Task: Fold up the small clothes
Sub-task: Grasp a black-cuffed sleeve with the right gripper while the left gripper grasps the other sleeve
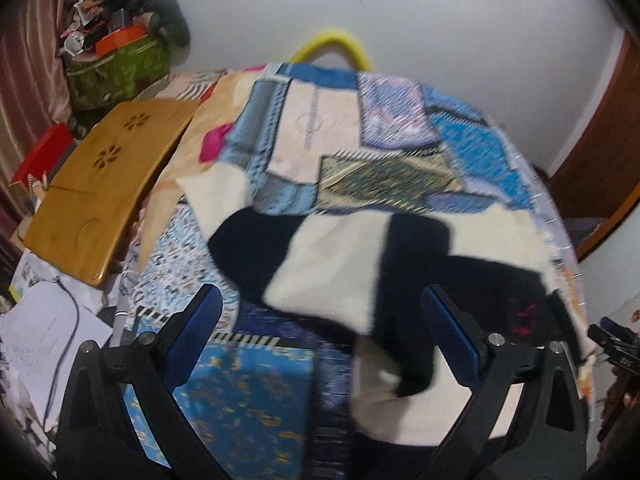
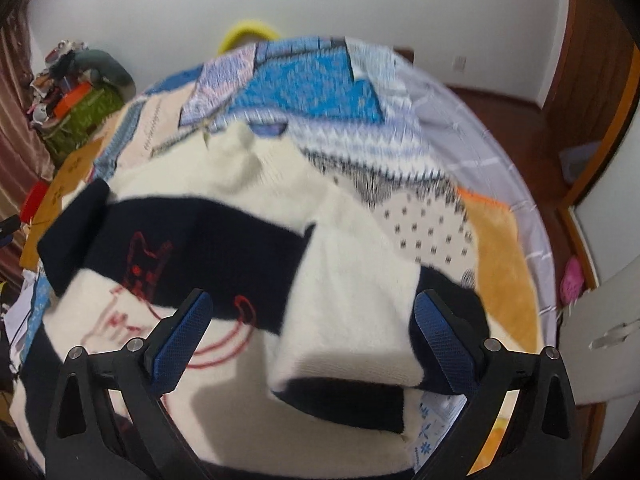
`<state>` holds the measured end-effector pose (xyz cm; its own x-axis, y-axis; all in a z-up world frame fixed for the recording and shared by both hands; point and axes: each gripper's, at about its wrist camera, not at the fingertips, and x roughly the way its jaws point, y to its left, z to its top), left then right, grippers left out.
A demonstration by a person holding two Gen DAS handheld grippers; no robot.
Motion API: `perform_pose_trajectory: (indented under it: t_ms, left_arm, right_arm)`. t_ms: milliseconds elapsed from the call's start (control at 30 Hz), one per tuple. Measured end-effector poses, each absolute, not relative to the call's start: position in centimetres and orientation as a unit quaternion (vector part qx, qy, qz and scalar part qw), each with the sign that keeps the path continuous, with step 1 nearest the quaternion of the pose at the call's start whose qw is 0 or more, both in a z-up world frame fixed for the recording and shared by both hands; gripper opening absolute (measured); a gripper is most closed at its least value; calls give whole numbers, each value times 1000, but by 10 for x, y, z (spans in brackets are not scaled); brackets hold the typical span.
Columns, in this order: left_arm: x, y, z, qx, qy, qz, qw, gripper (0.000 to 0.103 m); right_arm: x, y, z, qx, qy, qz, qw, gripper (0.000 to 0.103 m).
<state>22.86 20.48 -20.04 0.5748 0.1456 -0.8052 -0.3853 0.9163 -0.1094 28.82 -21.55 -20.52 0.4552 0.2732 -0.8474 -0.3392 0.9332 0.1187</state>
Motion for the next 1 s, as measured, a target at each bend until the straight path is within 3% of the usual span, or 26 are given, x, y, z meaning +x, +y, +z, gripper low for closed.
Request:
perform_pose_trajectory:
  t_ms: [233,267,333,400,467,733,867,1000]
  left_arm:
    - [239,233,-233,-145,470,174,853,101]
    - [241,237,-237,-144,473,177,851,101]
    - [244,243,-242,-139,477,183,849,101]
    - [247,254,-248,-137,483,194,843,100]
    - [248,264,-253,-144,488,198,838,93]
    - [251,297,-275,-179,501,221,817,90]
    - [260,306,-287,-210,509,201,810,74]
    - [269,312,-299,-223,512,201,805,72]
  right_arm:
    - [296,-217,-230,-42,521,190,831,70]
    - [298,-217,-233,-42,525,191,828,60]
    - [299,-220,-237,-39,529,193,825,51]
    - [298,-224,-237,-31,525,195,828,31]
    - [299,-227,-235,-32,520,193,832,20]
    - [303,-258,-211,-28,483,162,860,15]
    - [303,-283,-200,-22,471,135,872,15]
    - [305,-313,-193,-12,467,103,878,15]
